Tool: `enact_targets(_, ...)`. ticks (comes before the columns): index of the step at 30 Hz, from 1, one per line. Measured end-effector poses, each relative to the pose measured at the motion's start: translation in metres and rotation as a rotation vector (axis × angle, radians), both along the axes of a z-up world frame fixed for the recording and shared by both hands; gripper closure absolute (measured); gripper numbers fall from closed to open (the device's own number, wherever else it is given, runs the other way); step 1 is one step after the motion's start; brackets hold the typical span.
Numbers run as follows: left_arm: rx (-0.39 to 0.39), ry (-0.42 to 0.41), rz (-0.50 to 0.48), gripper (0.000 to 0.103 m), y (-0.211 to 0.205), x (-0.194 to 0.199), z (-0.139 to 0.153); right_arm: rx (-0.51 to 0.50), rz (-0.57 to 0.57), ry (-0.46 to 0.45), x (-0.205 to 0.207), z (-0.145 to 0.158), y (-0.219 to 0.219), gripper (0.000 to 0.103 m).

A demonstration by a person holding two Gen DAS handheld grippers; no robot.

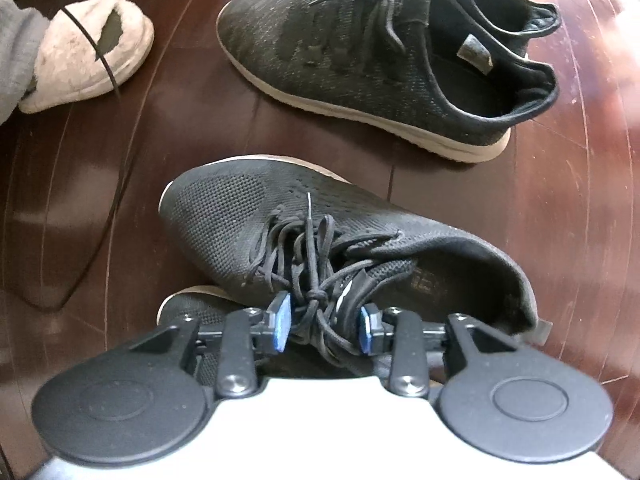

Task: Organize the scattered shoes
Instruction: 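Lower the black sneaker beside the black pair and open the right tool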

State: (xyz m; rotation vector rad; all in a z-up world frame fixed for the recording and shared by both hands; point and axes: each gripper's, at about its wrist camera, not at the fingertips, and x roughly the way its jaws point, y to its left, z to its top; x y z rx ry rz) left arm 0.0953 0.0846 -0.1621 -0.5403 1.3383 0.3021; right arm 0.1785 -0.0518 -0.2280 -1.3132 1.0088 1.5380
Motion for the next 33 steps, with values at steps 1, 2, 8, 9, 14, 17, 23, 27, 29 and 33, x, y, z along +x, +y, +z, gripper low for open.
enact_targets(1,0.003,0.003,-0.004,0.037,-0.001,0.0,0.0,0.004,-0.014,0.004,0.001,0.0,0.0,0.064)
enact_targets(2,0.006,0.005,-0.01,0.037,-0.003,0.001,-0.001,0.007,-0.023,0.003,0.002,0.001,-0.001,0.062)
enact_targets(8,0.018,0.003,-0.032,0.036,-0.009,0.003,0.001,0.03,-0.084,0.004,0.005,0.003,-0.003,0.059)
enact_targets(9,0.02,0.002,-0.039,0.036,-0.011,0.003,0.001,0.033,-0.094,0.004,0.006,0.003,-0.004,0.058)
enact_targets(14,0.024,-0.002,-0.053,0.036,-0.016,0.002,0.002,0.059,-0.141,0.003,0.007,0.002,-0.01,0.057)
enact_targets(17,0.025,-0.003,-0.059,0.036,-0.018,0.002,0.002,0.071,-0.161,-0.003,0.009,0.002,-0.013,0.057)
enact_targets(23,0.029,-0.009,-0.068,0.035,-0.023,0.0,0.005,0.092,-0.203,-0.023,0.01,0.006,-0.016,0.059)
enact_targets(27,0.033,-0.015,-0.072,0.034,-0.025,-0.001,0.007,0.099,-0.225,-0.042,0.009,0.01,-0.021,0.058)
enact_targets(29,0.033,-0.019,-0.074,0.034,-0.026,-0.002,0.008,0.102,-0.235,-0.051,0.009,0.012,-0.023,0.055)
enact_targets(33,0.037,-0.028,-0.086,0.034,-0.029,-0.002,0.011,0.107,-0.263,-0.068,0.006,0.017,-0.031,0.054)
